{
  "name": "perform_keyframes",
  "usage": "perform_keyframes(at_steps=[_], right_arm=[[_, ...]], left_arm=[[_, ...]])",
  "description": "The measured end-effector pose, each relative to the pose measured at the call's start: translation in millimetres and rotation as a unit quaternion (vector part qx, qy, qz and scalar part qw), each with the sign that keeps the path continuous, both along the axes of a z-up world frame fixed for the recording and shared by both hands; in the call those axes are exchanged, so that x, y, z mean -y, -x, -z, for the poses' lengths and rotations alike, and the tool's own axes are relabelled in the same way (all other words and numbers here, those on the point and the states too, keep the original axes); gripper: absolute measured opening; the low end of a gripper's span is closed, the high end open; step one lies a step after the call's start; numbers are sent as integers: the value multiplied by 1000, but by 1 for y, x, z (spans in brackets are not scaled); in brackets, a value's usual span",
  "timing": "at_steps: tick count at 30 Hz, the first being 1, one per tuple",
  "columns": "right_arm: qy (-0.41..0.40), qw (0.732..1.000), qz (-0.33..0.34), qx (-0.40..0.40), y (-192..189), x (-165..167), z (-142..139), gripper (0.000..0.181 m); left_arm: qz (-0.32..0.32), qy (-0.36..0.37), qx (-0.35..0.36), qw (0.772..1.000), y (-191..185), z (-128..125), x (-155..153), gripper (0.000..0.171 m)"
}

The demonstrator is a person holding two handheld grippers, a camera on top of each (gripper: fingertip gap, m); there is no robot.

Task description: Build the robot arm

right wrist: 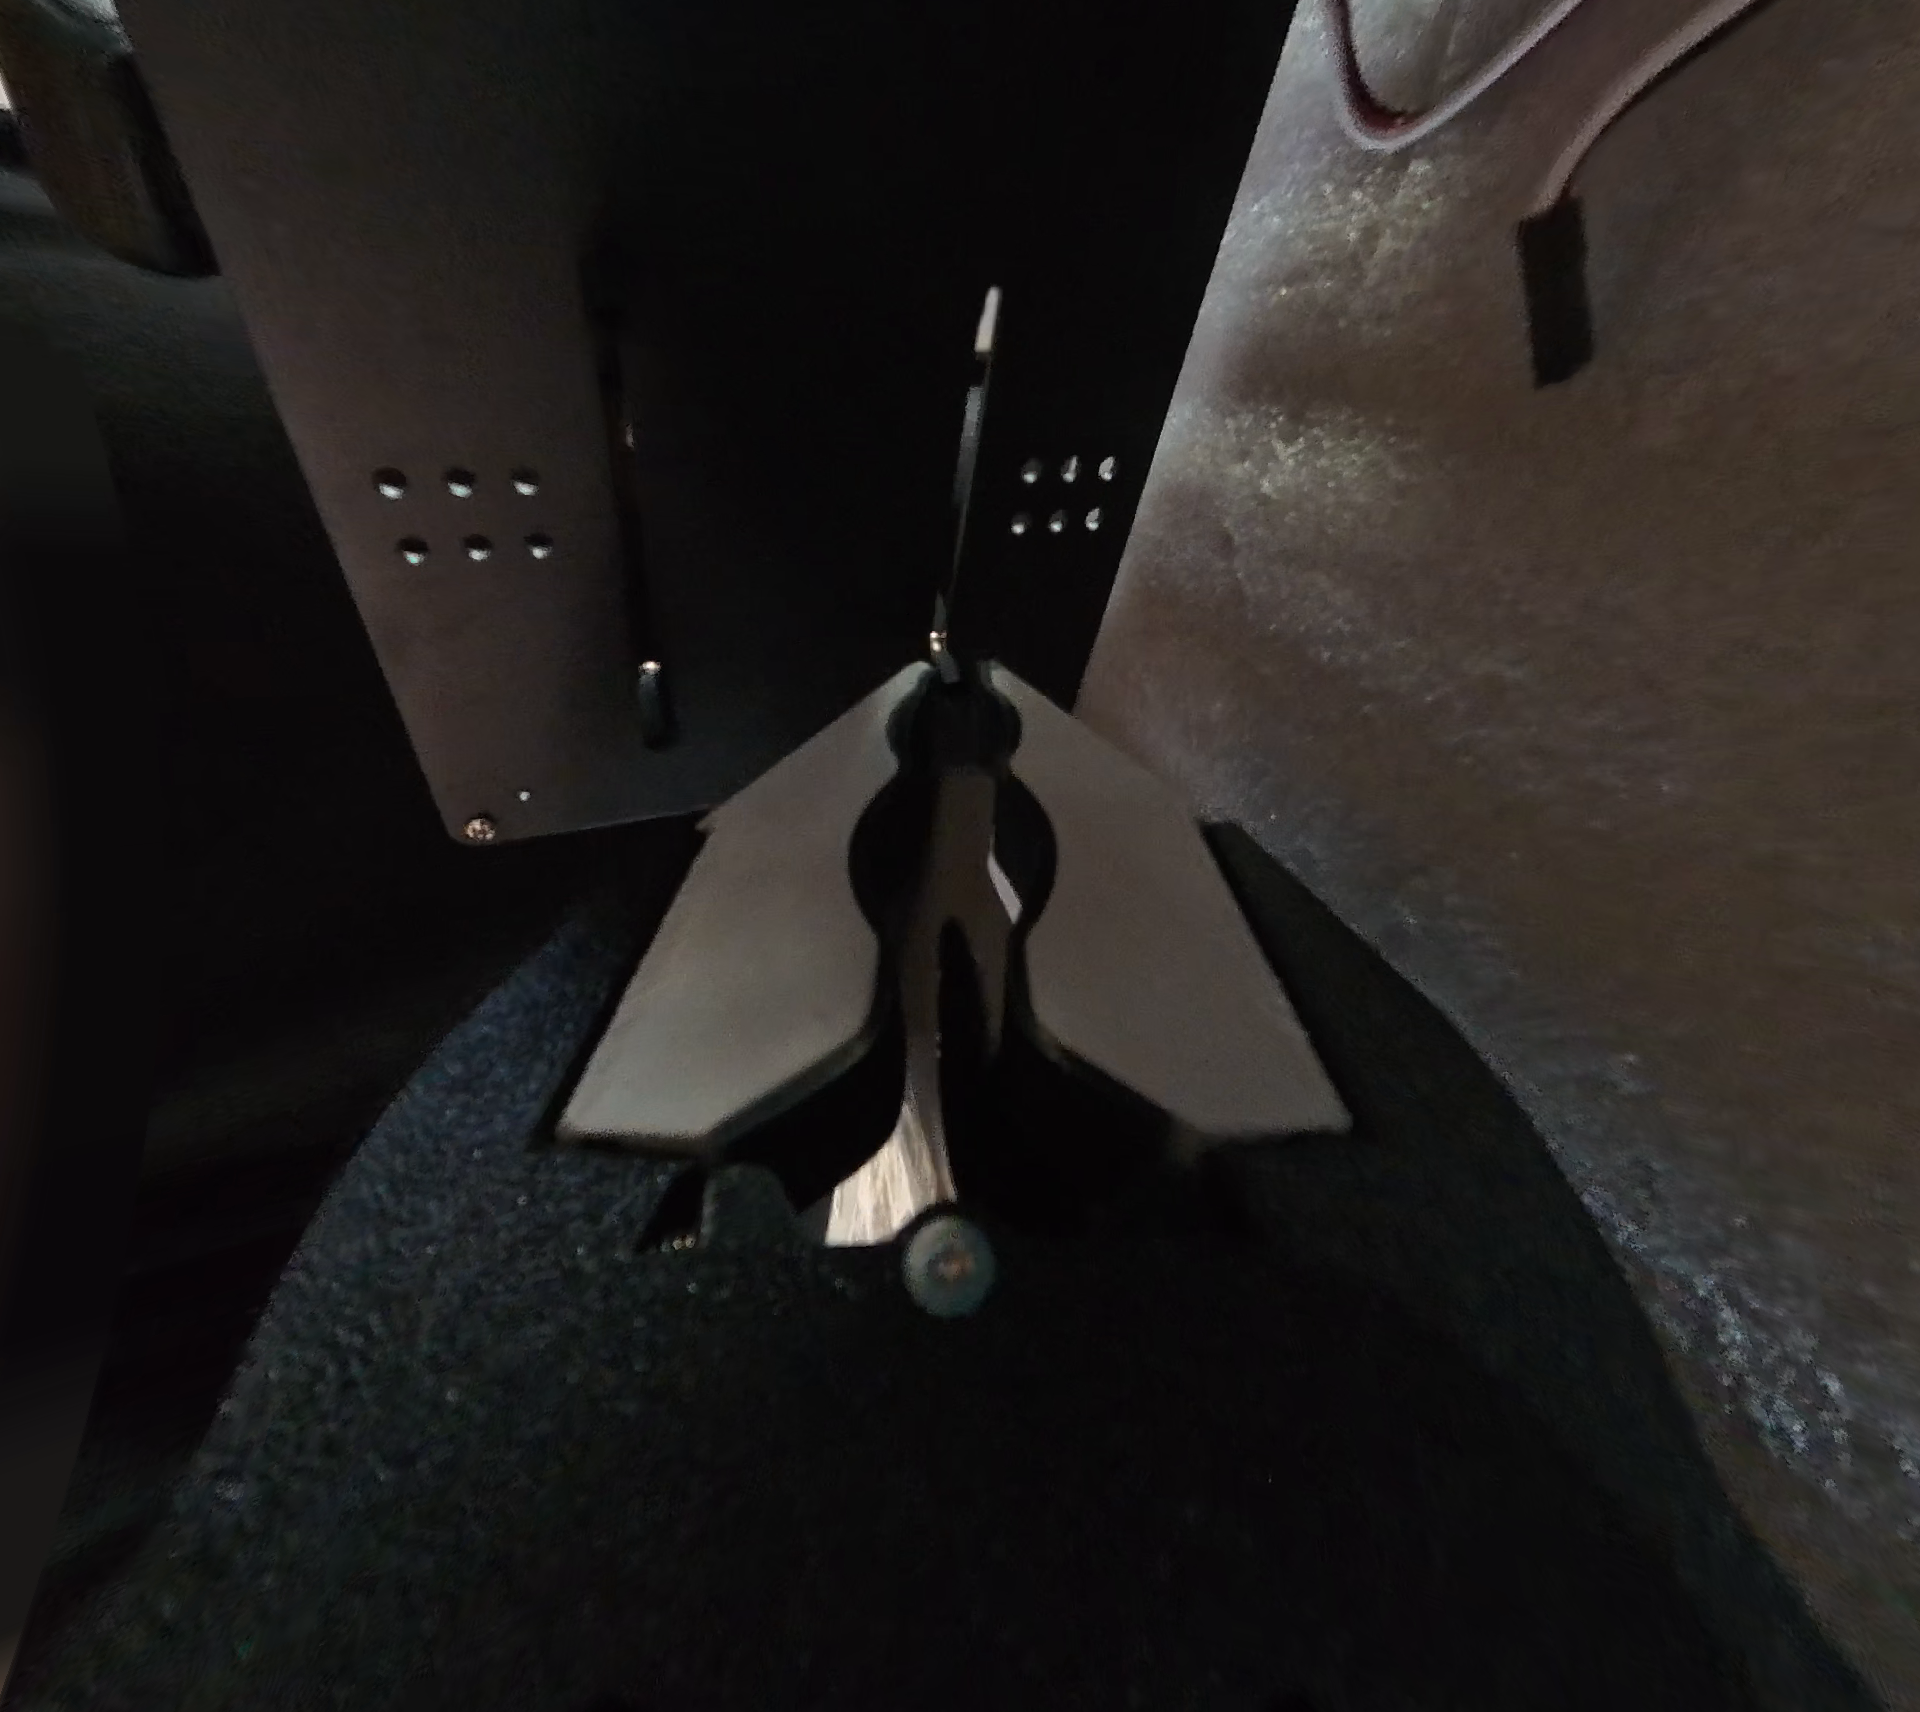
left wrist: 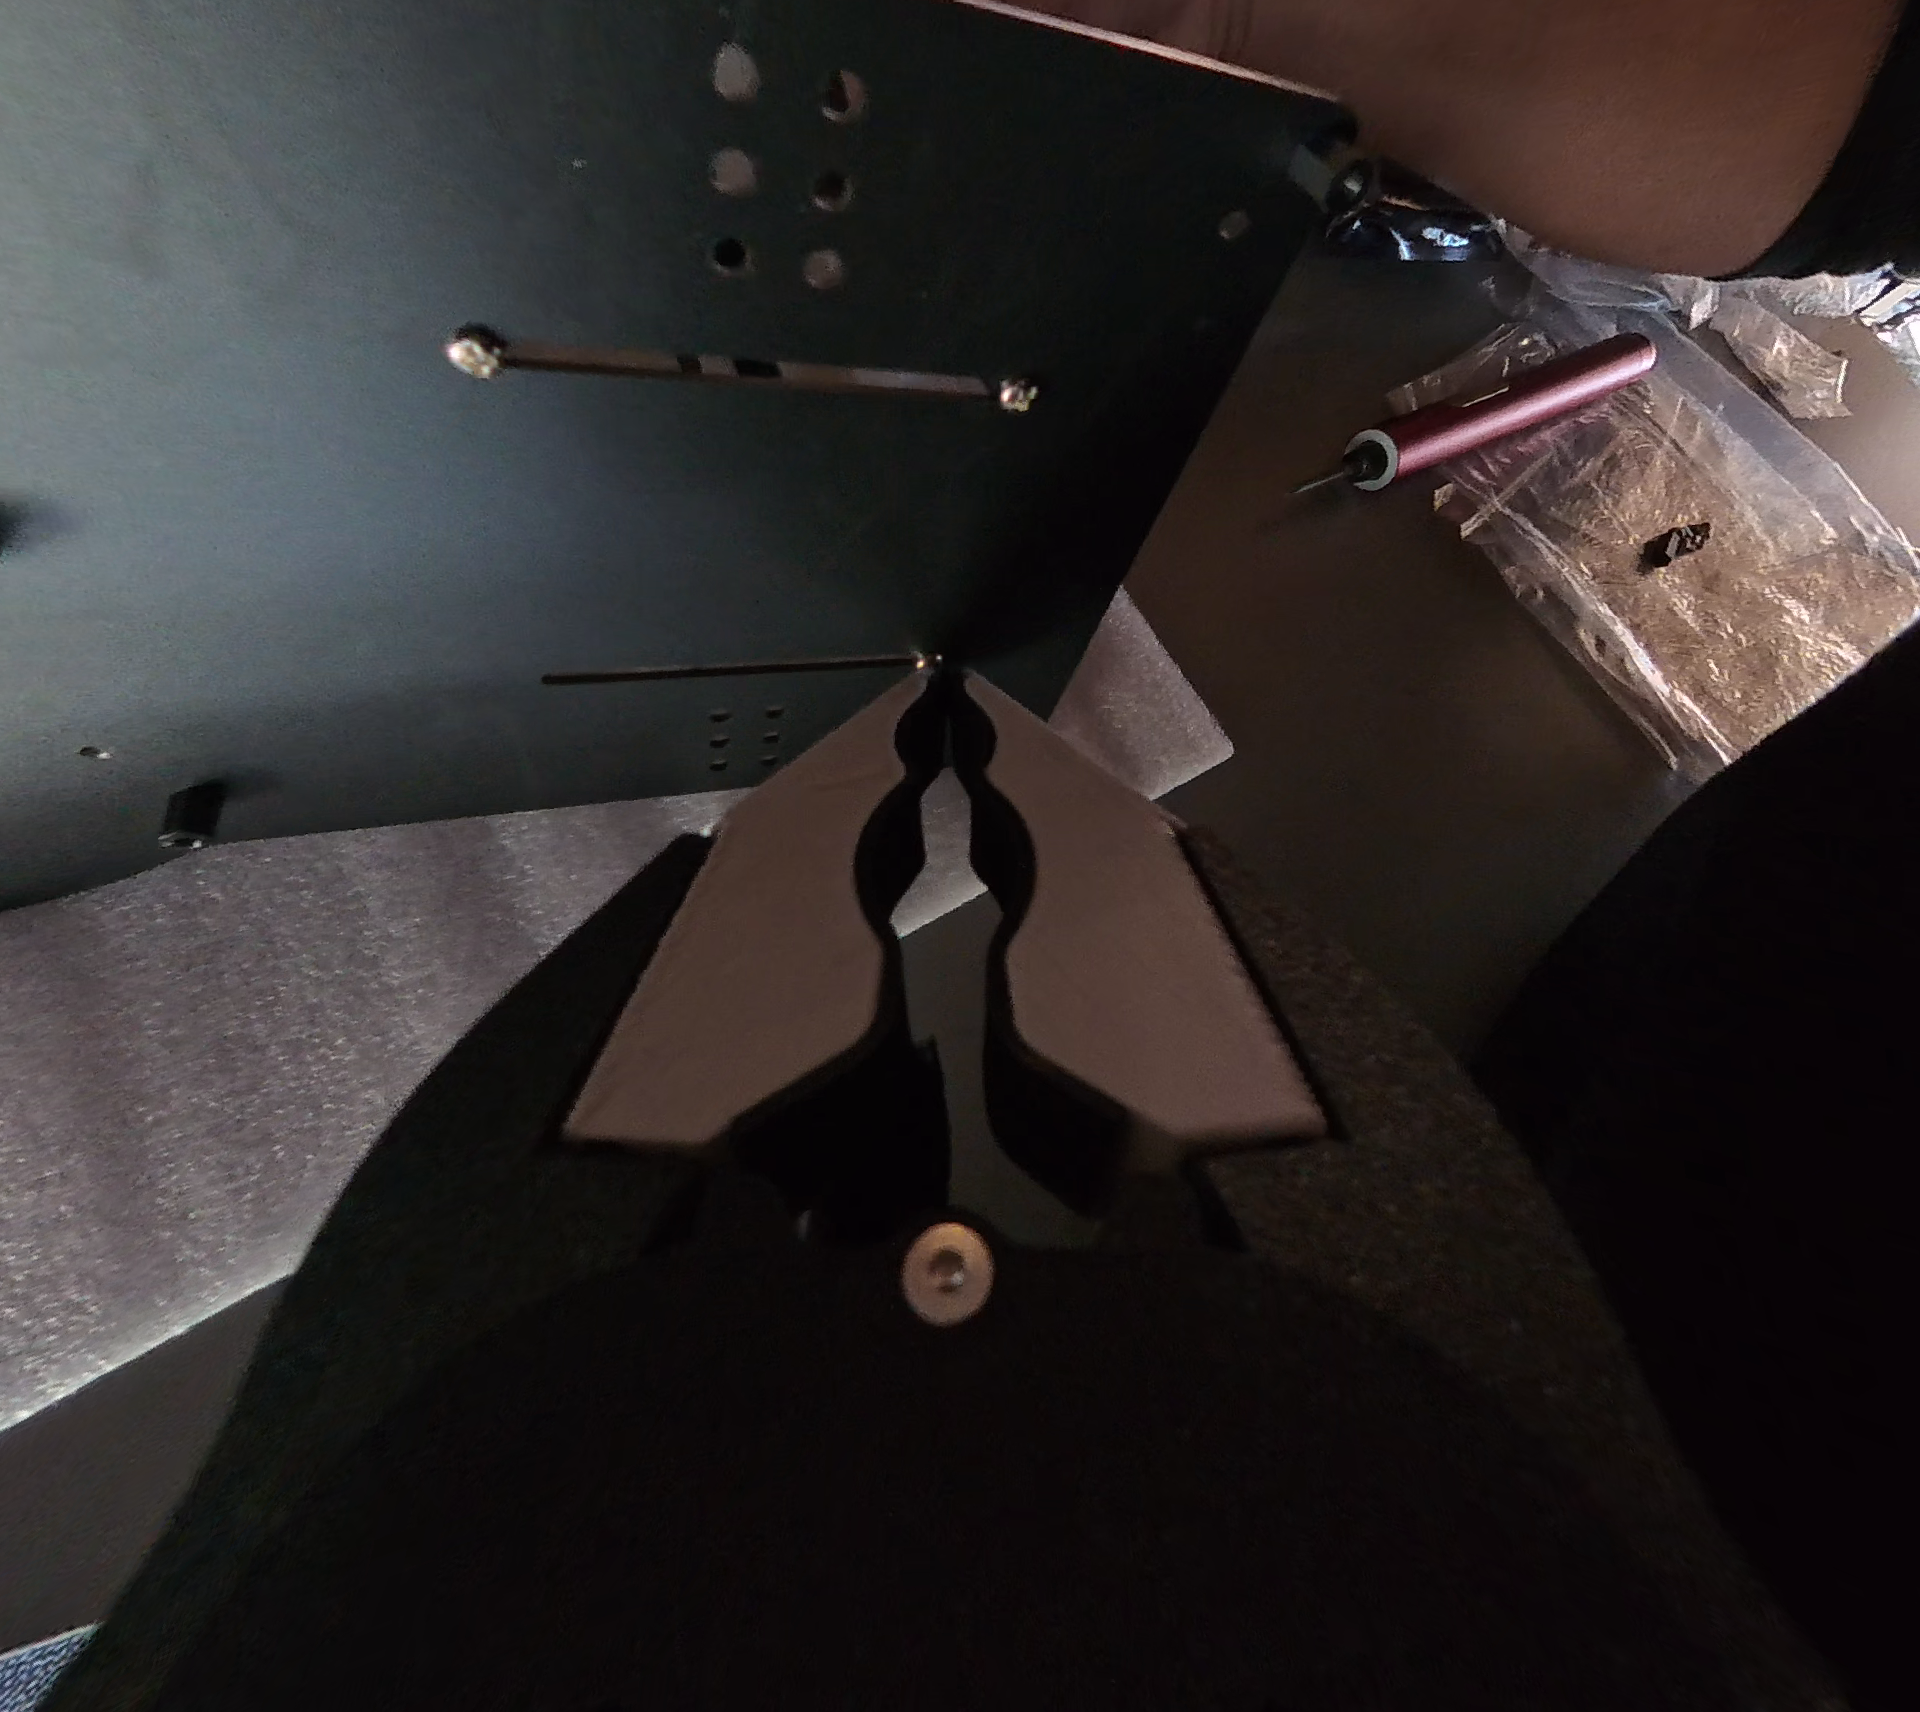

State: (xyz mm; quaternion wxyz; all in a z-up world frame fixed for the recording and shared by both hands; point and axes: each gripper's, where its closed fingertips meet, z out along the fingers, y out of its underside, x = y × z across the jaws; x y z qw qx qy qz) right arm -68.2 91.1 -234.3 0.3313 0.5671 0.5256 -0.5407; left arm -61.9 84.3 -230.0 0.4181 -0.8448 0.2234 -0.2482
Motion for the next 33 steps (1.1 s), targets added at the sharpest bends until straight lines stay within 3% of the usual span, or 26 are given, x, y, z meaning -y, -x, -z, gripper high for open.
perform_keyframes(at_steps=[17,20,23,27,33], right_arm=[[-25,1000,15,-7,1,-2,12,7],[2,999,13,-38,1,1,-2,6],[-45,998,27,-38,2,-8,9,5],[-54,995,30,-81,-1,-11,-1,5],[-17,996,42,-73,-2,-5,-3,5]], left_arm=[[-3,1,2,1000,-1,-1,0,0],[-3,0,2,1000,-1,-1,-1,0],[-4,2,6,1000,-1,-1,-1,0],[-3,3,10,1000,-1,-1,-1,0],[-3,3,14,1000,-1,-1,-1,0]])
